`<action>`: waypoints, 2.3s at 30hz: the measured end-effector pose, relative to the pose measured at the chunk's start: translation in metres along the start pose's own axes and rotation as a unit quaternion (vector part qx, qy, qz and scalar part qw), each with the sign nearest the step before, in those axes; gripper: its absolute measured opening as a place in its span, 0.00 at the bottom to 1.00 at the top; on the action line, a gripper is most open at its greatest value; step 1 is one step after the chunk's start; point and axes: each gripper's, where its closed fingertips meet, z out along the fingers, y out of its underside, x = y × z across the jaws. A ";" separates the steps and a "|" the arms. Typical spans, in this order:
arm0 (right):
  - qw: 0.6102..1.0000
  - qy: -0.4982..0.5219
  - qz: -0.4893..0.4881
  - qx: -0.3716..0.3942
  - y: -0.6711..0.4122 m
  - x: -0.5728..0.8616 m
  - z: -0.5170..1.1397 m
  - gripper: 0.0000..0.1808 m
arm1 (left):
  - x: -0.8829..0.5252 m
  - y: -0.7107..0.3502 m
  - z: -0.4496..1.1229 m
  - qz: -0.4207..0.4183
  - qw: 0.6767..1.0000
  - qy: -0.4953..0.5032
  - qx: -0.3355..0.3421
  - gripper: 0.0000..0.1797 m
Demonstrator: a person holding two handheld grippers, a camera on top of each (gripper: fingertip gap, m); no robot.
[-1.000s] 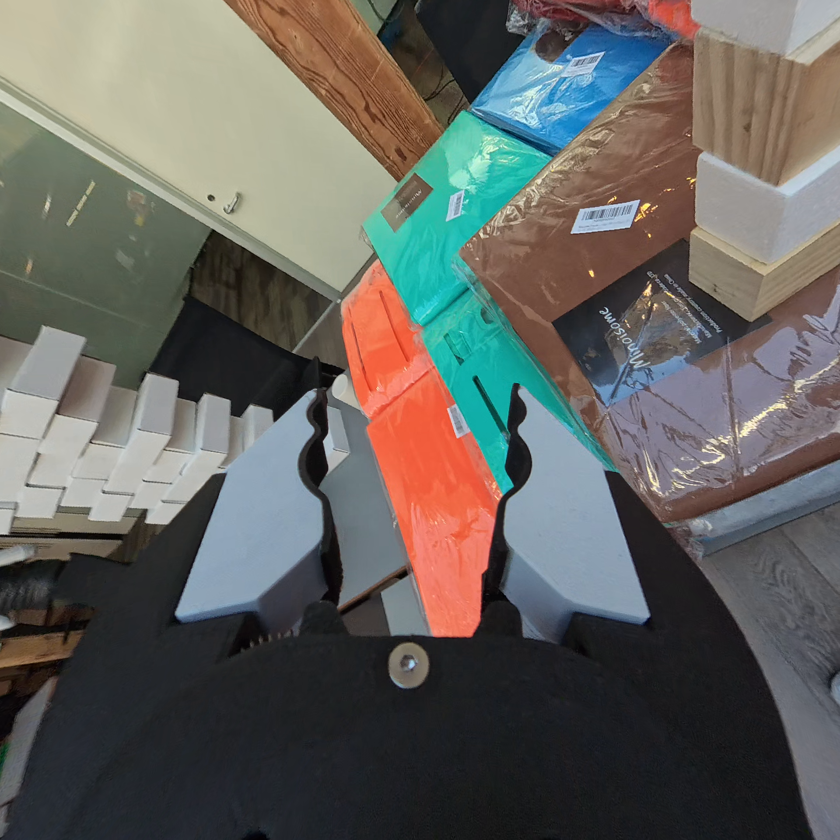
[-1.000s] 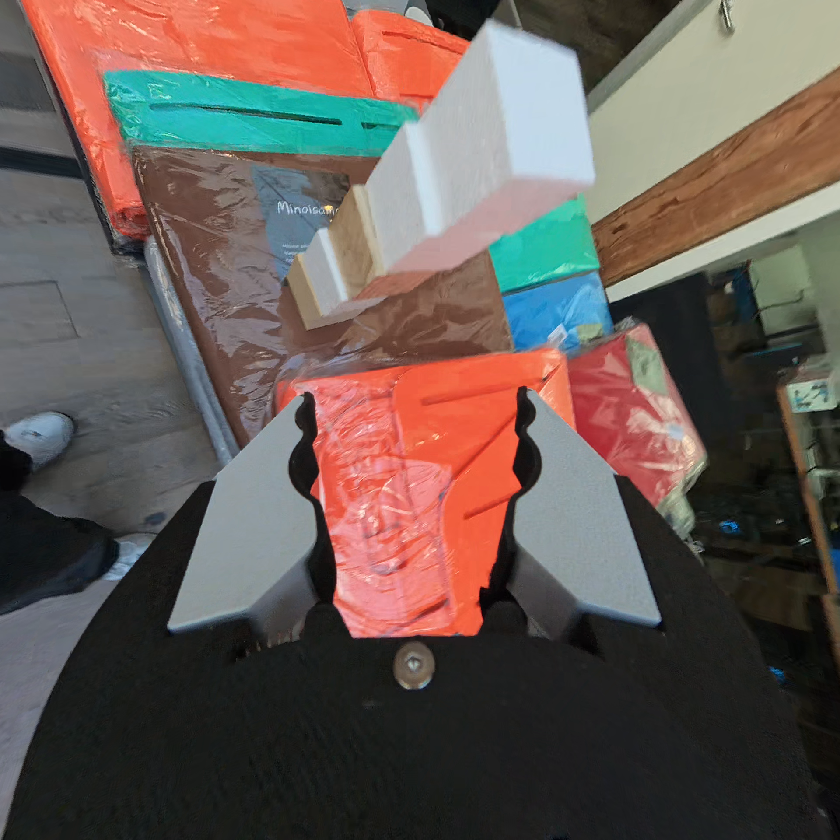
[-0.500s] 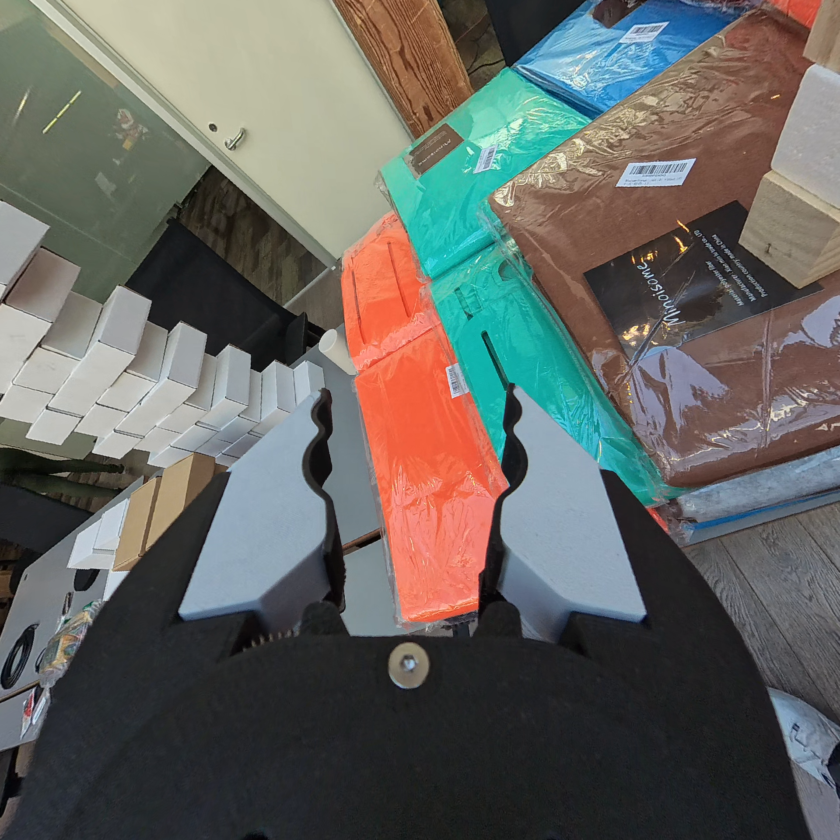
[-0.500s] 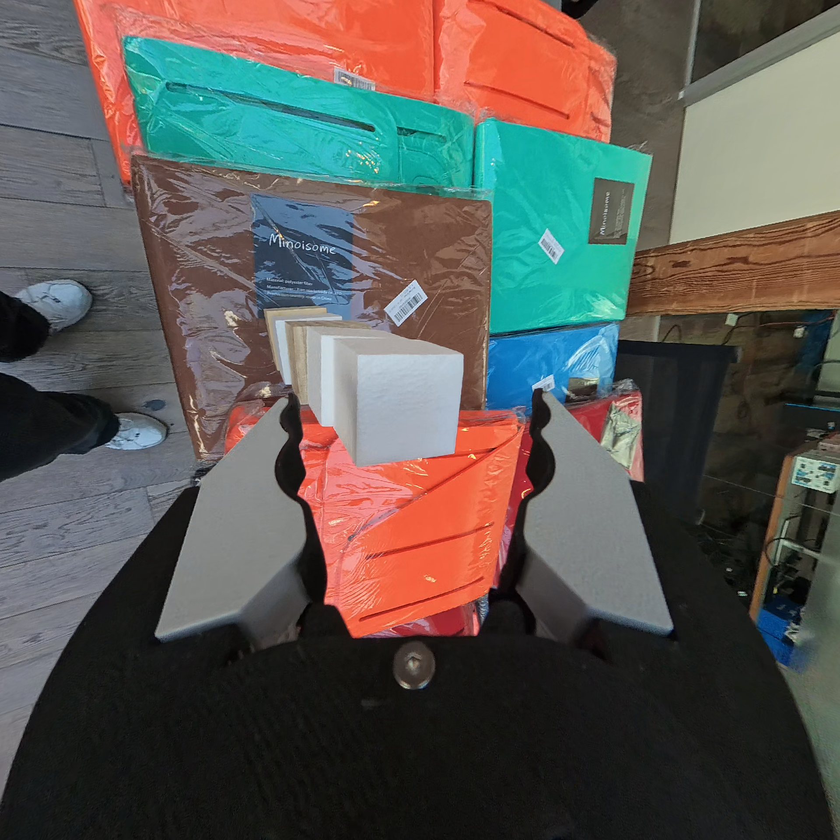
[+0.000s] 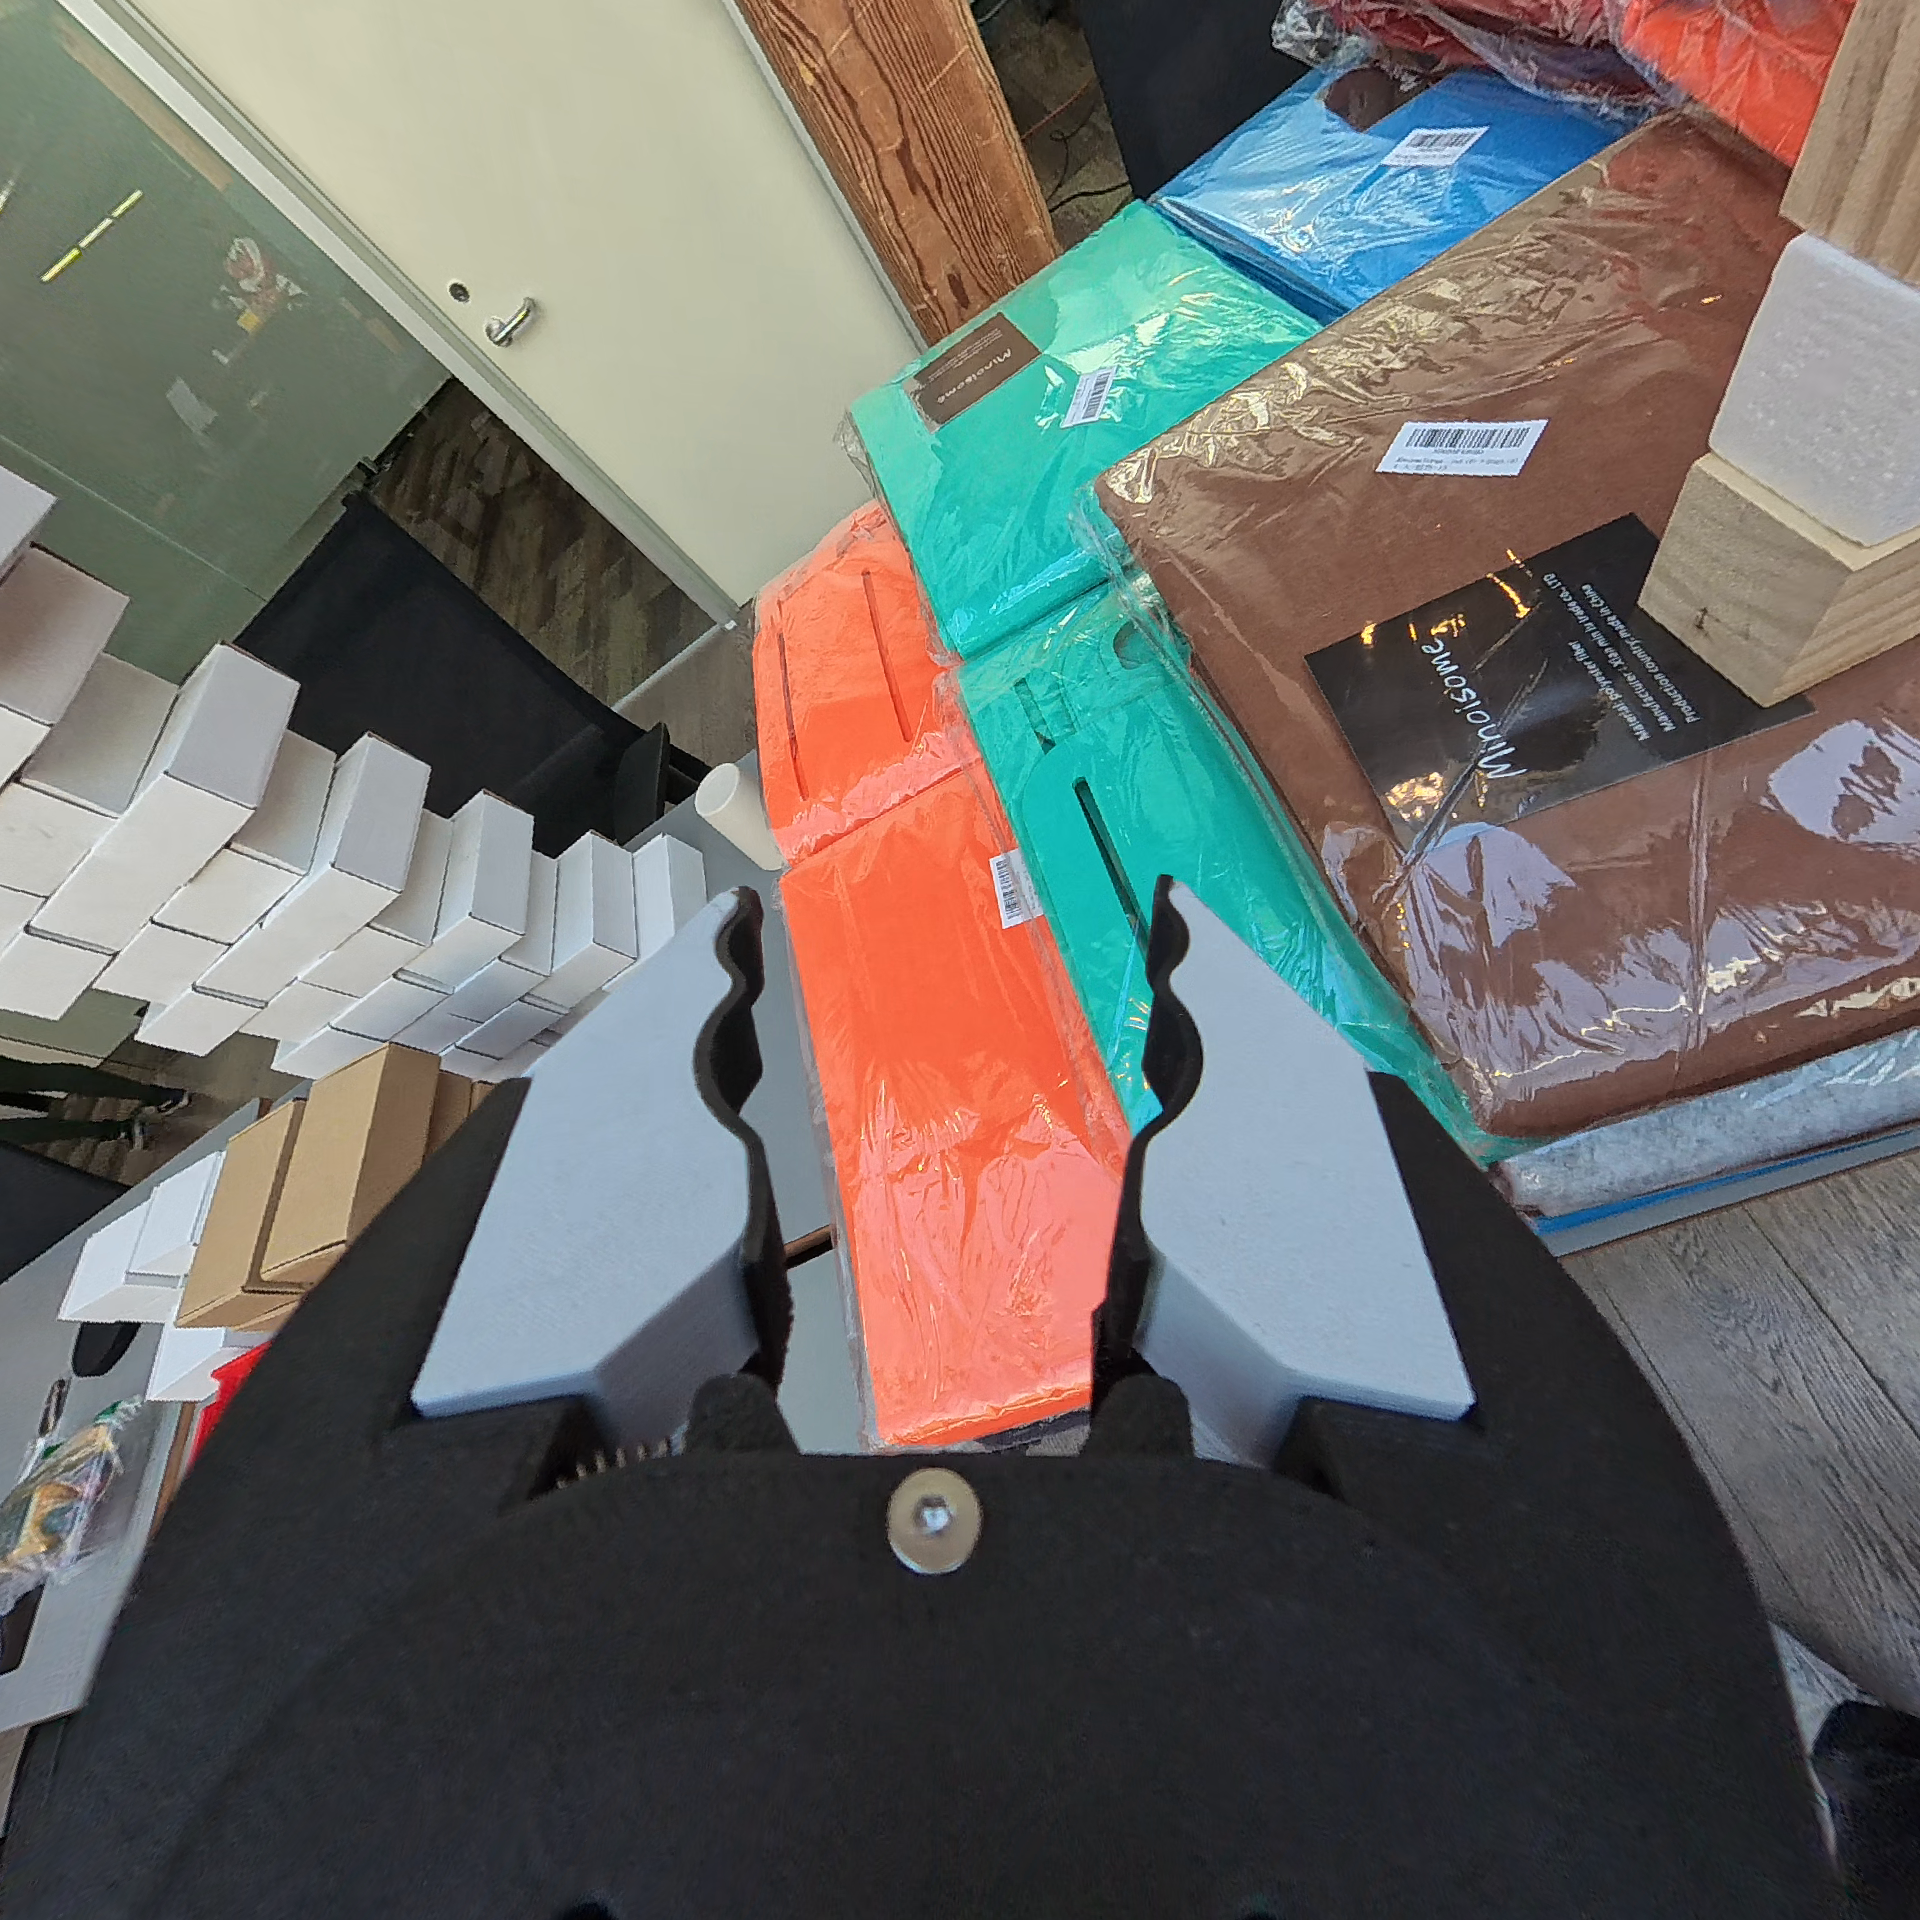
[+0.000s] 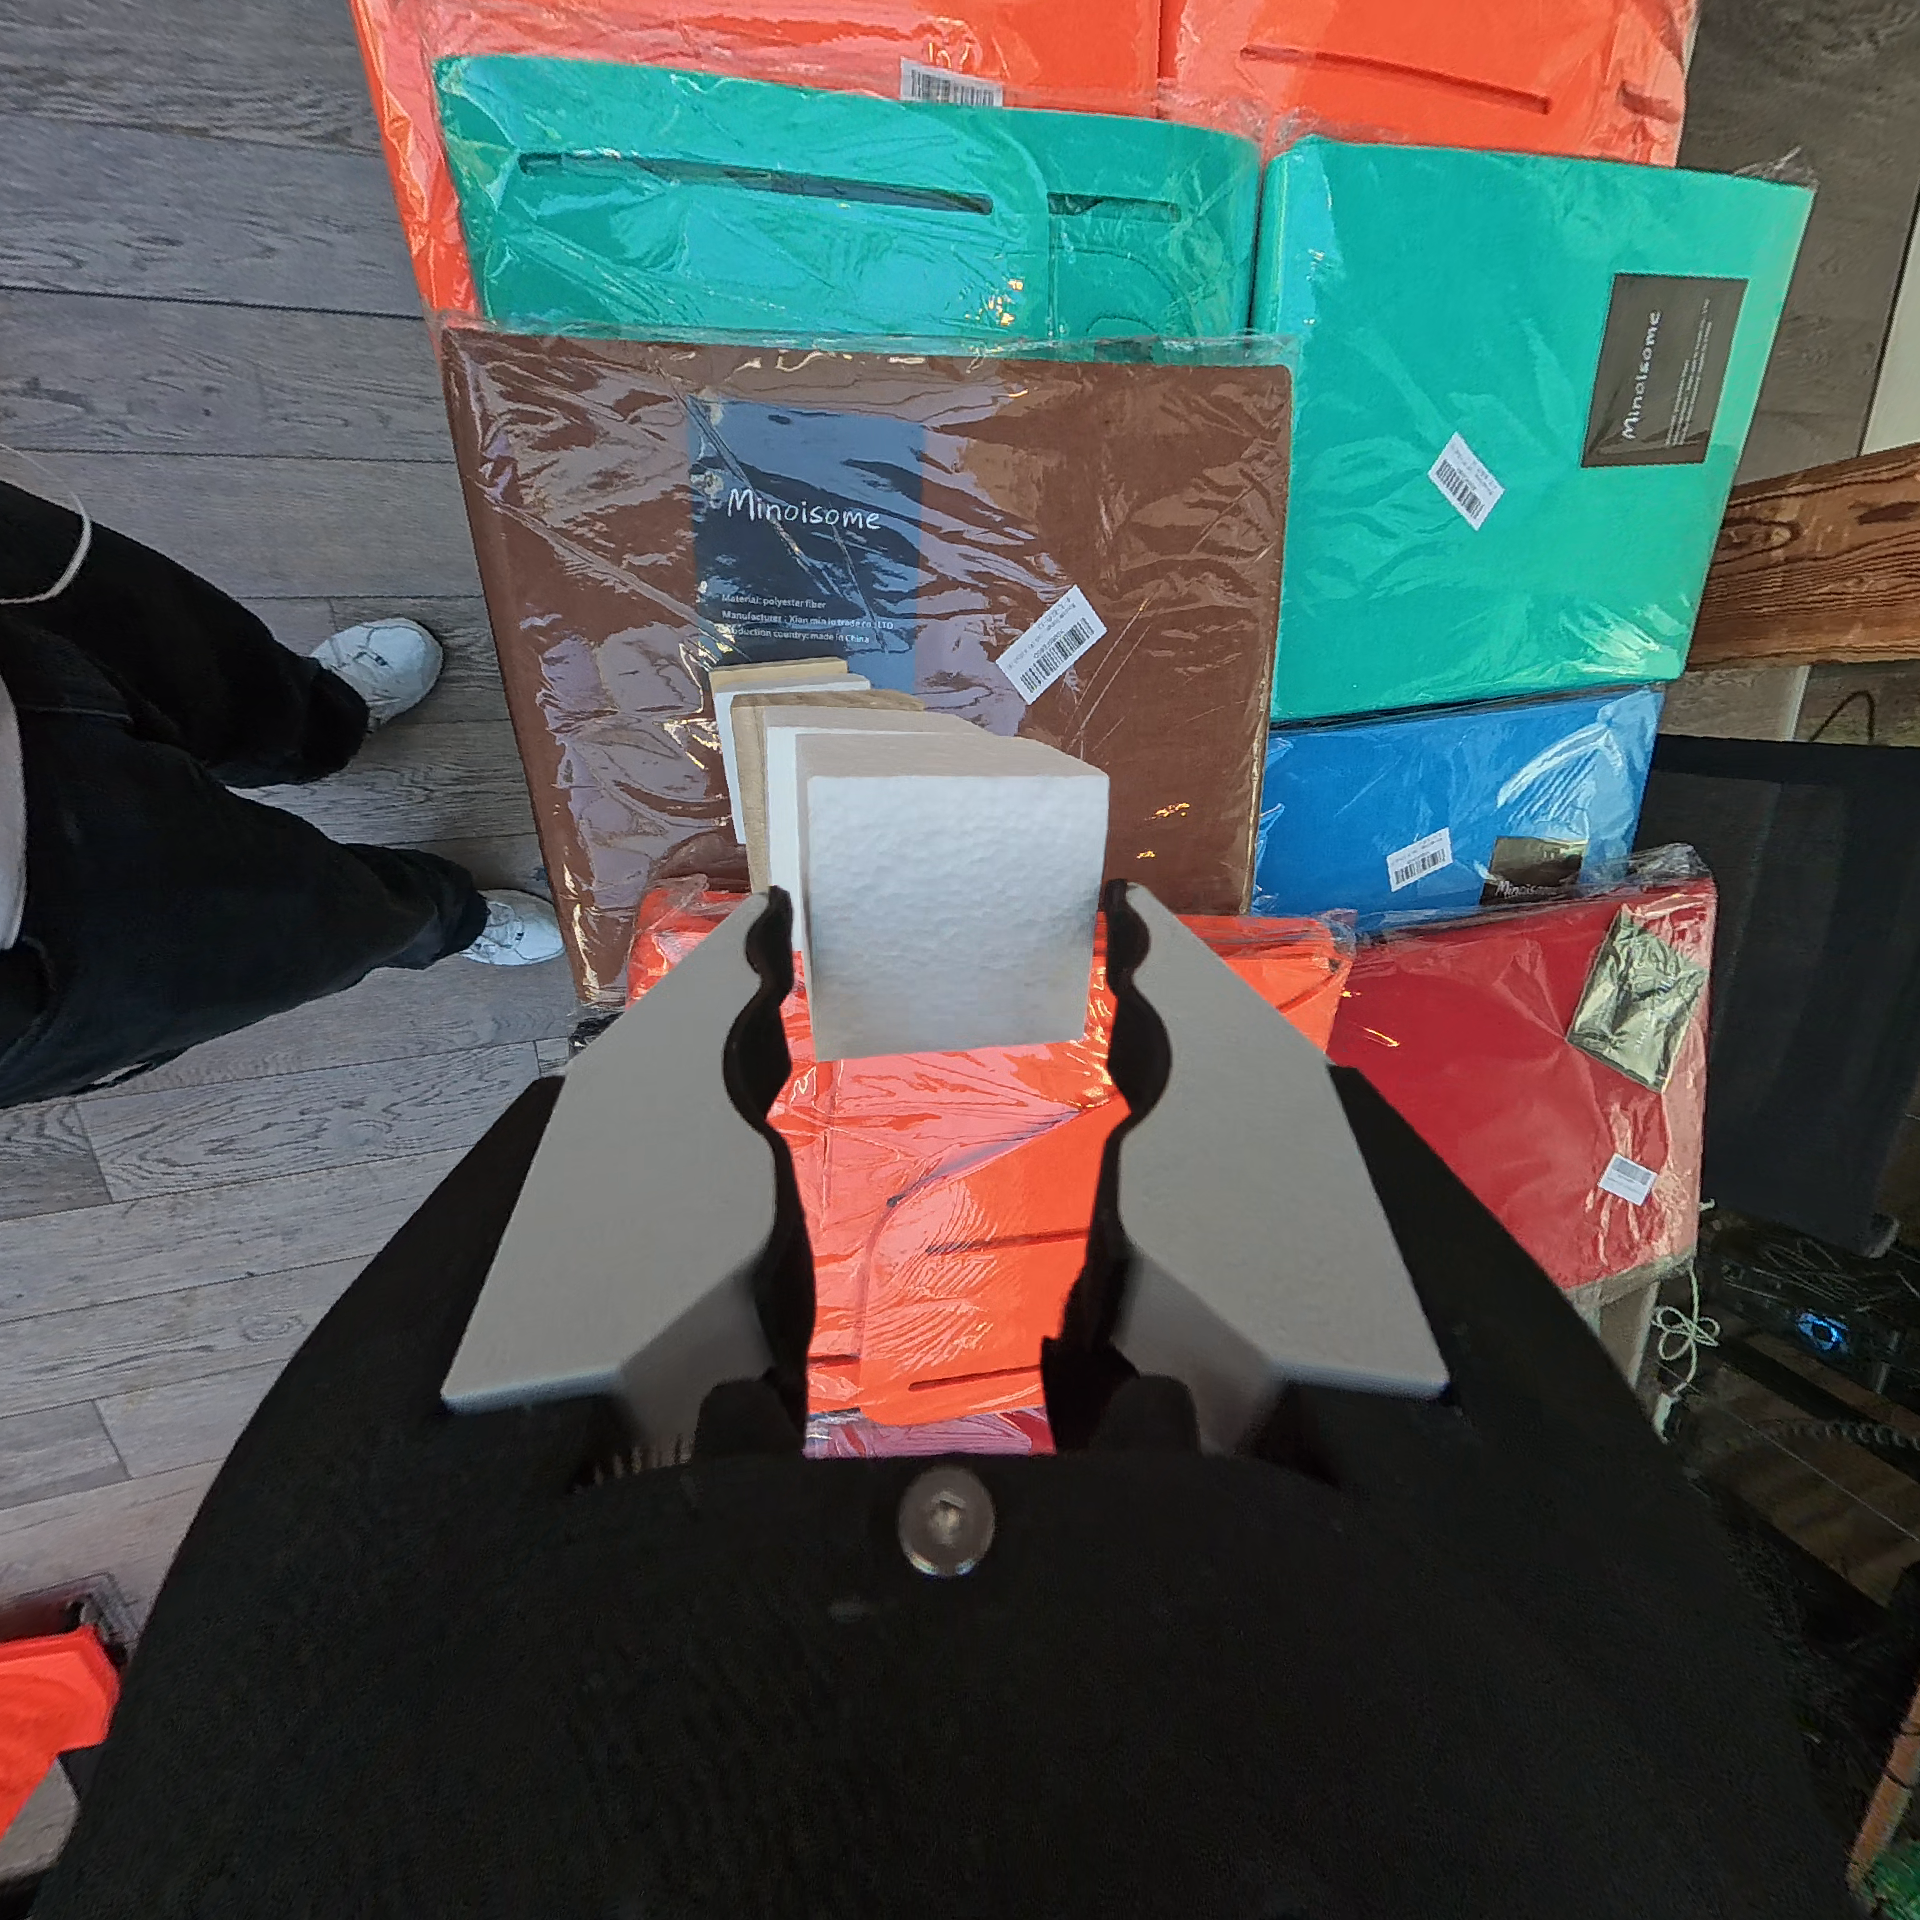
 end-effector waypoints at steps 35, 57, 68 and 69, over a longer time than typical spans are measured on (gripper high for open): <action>0.964 0.095 0.223 0.109 0.253 -0.056 0.018 0.40 | 0.146 -0.202 0.001 0.086 0.823 0.537 0.164 0.47; 0.937 0.049 0.292 0.187 0.391 -0.128 -0.007 0.39 | 0.327 -0.309 0.052 -0.014 0.869 0.486 0.090 0.31; 0.942 0.024 0.266 0.204 0.408 -0.118 -0.012 0.39 | 0.365 -0.295 0.072 0.037 0.884 0.465 0.037 0.31; 0.943 0.019 0.263 0.204 0.407 -0.118 -0.010 0.39 | 0.366 -0.294 0.072 0.041 0.885 0.462 0.034 0.31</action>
